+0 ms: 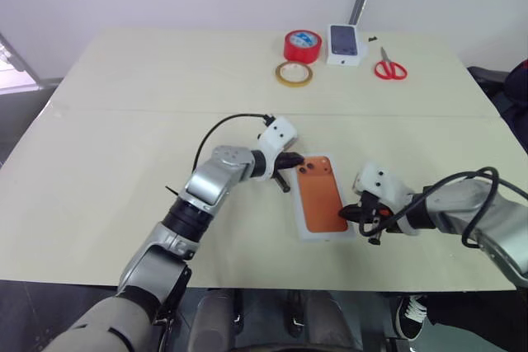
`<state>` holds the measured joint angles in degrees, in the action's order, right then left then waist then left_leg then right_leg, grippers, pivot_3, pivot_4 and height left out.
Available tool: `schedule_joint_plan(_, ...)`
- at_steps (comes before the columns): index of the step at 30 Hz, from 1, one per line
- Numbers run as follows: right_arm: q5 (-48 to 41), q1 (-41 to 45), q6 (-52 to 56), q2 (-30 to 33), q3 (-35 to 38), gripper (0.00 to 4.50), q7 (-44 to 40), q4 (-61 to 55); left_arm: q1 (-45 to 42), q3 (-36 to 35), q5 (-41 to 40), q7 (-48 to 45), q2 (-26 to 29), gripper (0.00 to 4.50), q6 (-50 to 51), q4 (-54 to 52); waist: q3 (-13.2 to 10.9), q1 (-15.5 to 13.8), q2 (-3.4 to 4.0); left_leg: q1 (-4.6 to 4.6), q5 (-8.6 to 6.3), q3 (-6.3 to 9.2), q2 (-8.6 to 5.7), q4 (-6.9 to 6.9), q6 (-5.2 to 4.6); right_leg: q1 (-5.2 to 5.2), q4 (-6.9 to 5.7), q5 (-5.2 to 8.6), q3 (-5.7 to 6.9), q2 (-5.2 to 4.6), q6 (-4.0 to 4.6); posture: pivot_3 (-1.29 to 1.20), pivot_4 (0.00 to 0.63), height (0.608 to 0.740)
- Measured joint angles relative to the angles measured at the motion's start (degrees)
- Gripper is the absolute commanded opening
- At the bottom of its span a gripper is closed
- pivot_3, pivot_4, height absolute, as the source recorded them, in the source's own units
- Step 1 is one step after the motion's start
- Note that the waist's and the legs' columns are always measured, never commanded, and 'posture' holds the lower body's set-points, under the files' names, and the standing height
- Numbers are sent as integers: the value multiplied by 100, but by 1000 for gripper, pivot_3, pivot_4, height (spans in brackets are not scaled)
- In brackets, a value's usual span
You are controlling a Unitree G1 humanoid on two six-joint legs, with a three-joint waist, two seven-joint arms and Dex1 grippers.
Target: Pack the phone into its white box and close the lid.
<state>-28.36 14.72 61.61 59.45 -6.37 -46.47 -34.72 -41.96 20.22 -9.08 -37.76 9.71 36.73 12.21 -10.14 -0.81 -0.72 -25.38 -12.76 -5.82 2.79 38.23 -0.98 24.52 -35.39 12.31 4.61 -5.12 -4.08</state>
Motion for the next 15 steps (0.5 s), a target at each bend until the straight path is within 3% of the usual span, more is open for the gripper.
schedule_joint_plan(7,9,-21,-216,-33,63,57,28,90,396,-330,-124,15,51,0,-25,-373,13,5,0,-2,-2,-1,6,-1,-2,4,-1,1,-1,-2,-1,0,150,740)
schedule_joint_plan(15,568,619,-1855,-722,772,57,418,1607,1210,-2054,-705,152,1174,0,112,-1979,11,26,2,-2,-1,-9,5,-9,-1,15,-13,0,-2,4,-8,0,150,740)
